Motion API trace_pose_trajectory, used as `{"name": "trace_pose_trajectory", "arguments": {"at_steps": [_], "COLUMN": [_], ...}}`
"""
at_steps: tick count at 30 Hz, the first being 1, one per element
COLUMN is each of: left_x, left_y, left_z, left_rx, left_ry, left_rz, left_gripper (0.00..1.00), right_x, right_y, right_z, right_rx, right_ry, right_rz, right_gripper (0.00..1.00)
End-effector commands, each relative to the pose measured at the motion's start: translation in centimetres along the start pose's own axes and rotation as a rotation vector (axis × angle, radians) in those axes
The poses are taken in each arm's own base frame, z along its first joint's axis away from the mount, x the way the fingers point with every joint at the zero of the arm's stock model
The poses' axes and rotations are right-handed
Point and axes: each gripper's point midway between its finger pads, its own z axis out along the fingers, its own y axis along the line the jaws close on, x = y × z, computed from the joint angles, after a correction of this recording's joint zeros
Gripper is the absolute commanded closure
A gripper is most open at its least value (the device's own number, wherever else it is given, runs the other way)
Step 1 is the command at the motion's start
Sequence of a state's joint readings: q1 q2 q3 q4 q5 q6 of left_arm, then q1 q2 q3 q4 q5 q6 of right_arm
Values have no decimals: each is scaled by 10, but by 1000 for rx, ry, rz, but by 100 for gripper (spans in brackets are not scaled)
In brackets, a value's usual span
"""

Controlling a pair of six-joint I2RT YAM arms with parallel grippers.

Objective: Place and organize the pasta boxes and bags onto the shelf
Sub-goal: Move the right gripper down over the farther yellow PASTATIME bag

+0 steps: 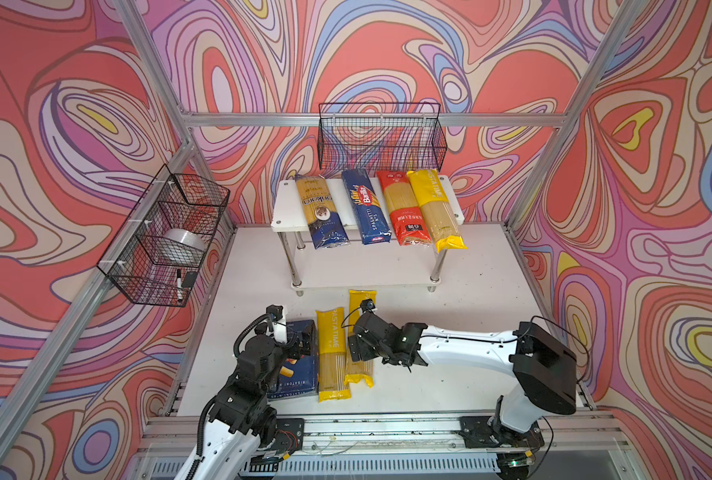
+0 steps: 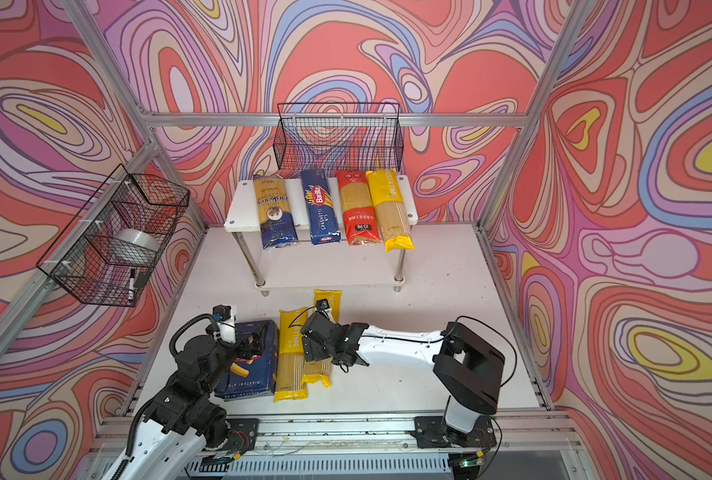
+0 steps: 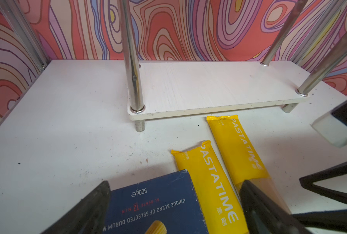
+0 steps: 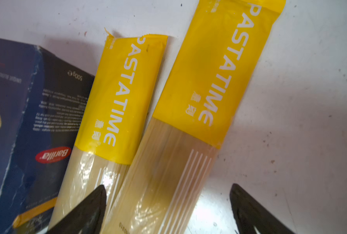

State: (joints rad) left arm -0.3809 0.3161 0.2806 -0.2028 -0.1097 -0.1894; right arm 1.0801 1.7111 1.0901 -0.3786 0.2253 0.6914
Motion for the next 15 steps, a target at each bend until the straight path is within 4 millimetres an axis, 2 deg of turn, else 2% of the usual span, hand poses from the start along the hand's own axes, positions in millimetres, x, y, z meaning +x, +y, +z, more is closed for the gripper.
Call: {"name": "trace_pose_trajectory", "arguments": {"at_steps": [1, 2, 7, 11, 15], "left_x": [7, 7, 8, 10, 11], "left_y": [6, 5, 1, -5, -1], "left_z": [1, 2, 7, 6, 3], "left_rx": [-36, -32, -17, 19, -1], "left_ry": [25, 30, 54, 72, 73], "left_rz": [-10, -9, 2, 11, -4], "left_gripper": [0, 0, 0, 0, 0], "right_x": [4, 10, 7, 17, 22], "right_y": [-13, -15, -13, -13, -11], "right_z": [7, 16, 23, 36, 43], "right_rx": [80, 99, 58, 6, -15], "right_ry": [69, 89, 65, 78, 111], "right_rz": [13, 5, 30, 38, -6], "right_gripper": [2, 2, 2, 2, 2]}}
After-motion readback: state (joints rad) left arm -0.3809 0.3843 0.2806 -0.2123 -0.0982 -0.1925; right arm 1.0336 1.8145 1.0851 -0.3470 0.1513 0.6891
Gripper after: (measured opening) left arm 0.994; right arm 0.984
